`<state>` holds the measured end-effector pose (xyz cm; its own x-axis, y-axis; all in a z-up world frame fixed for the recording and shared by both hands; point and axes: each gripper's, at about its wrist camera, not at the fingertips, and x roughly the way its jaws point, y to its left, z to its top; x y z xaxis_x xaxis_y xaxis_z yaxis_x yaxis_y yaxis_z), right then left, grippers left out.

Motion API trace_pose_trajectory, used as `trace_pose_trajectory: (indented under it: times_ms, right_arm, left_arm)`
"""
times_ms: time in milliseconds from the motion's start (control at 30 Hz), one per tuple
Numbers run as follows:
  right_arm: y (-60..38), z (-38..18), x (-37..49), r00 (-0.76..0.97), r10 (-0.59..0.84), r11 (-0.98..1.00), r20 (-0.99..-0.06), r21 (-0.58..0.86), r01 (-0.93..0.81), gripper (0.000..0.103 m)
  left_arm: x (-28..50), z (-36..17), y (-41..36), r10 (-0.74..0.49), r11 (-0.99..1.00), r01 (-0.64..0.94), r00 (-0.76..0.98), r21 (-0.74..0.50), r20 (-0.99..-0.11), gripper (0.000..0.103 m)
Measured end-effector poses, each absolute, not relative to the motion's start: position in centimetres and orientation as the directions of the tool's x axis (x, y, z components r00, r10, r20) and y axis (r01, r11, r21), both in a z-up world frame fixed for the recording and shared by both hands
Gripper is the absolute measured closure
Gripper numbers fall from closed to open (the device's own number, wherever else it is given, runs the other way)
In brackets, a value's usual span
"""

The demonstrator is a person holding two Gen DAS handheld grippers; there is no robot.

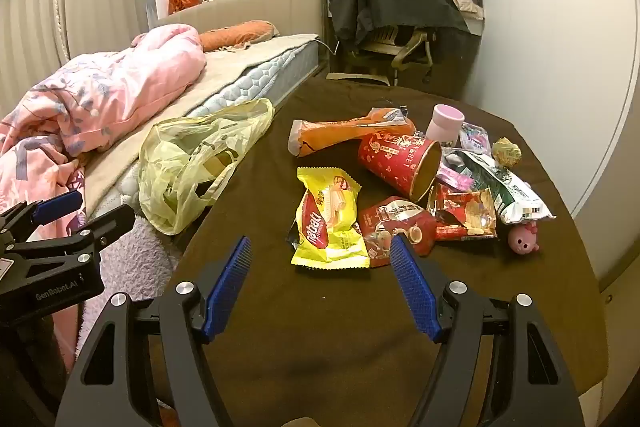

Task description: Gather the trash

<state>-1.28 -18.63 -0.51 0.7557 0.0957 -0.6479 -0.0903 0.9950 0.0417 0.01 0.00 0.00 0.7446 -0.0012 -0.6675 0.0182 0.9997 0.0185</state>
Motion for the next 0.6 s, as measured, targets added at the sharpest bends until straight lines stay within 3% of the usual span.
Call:
trace_pose_trajectory:
  times_ms: [600]
  right_arm:
    - [-18.73,-0.46,-1.34,0.757,0.096,0.995,-0.646,0.047,-0.086,0.035]
  left_arm:
    - [-0.72,-0.06,0.01,-0.005,1.0,0.024,0.748,0.02,-0.663,0.018]
